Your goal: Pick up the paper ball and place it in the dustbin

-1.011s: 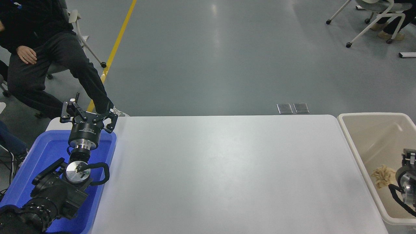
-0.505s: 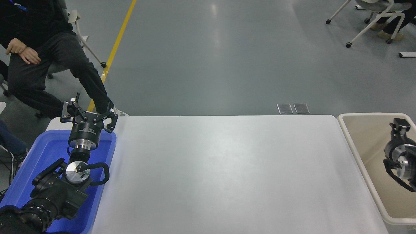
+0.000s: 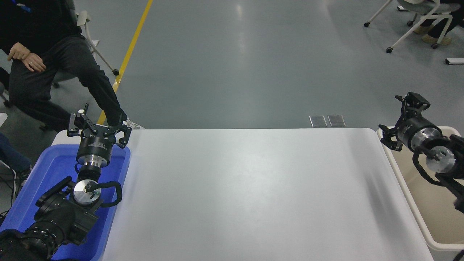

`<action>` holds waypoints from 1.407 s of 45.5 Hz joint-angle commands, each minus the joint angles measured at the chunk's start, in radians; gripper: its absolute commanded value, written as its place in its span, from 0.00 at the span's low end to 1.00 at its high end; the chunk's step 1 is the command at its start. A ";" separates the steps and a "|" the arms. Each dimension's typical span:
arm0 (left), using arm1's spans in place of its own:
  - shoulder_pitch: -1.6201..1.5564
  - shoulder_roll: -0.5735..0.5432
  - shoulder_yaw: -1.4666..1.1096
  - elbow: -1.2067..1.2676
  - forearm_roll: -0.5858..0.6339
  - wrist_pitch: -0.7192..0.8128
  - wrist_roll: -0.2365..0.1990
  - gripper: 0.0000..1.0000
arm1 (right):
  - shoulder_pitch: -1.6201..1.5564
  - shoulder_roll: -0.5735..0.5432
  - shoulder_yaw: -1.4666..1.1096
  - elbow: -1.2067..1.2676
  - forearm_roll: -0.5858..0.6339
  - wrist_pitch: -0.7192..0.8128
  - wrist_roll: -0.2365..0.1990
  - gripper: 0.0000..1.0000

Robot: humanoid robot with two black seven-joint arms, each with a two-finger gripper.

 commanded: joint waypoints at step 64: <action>0.000 0.000 0.000 0.001 0.000 -0.001 0.000 0.99 | -0.181 0.351 0.166 -0.344 0.180 0.474 0.100 1.00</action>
